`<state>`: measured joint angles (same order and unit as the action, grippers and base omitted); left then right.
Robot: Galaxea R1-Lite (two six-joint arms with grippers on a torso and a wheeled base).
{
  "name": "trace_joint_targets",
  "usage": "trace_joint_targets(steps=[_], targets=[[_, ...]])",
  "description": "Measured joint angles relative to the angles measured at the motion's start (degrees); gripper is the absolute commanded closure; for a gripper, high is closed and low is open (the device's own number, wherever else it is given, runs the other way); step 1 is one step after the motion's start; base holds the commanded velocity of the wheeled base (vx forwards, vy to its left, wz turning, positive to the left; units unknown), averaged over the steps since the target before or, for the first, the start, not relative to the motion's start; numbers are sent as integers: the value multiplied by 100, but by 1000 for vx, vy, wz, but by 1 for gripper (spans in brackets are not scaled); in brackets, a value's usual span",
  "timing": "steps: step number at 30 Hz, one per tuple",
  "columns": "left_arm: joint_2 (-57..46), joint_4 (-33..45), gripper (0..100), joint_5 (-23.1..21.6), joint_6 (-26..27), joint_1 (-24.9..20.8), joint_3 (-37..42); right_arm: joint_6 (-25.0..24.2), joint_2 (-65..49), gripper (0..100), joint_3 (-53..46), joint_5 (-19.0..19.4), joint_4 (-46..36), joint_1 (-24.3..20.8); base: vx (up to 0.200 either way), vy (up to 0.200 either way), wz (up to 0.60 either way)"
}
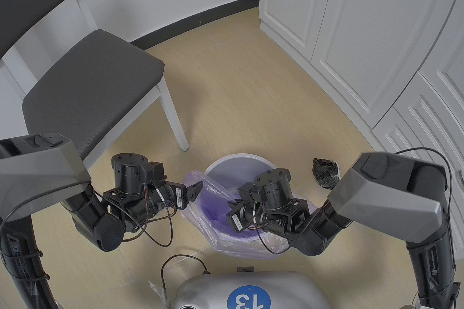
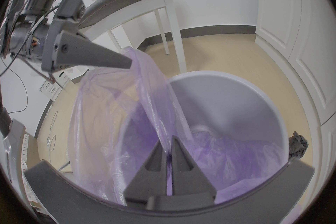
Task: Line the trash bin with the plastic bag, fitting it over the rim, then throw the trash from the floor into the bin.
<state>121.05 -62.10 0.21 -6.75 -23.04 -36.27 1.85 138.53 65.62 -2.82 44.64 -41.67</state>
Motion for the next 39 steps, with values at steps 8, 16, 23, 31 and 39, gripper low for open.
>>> trace_joint_targets(steps=[8, 16, 23, 31, 39], targets=[[-49, -162, 0, 134, 24, -94, 179, 143, -450, 100, 1141, 85, -1864, 256, 0, 0, 0], [-217, -193, 0, 224, 66, -236, 336, 272, -596, 100, 3189, 151, -3931, 536, 0, 0, 0], [-300, -224, 0, 219, 74, -282, 400, 796, -312, 100, 4592, 169, -5287, 669, 0, 0, 0], [-171, -751, 0, 182, 52, -265, 463, 1141, 193, 100, 4874, 149, -5071, 863, 0, 0, 0], [4, -1018, 0, 85, 29, -234, 564, 1098, 325, 100, 4898, 105, -4710, 1053, 0, 0, 0]])
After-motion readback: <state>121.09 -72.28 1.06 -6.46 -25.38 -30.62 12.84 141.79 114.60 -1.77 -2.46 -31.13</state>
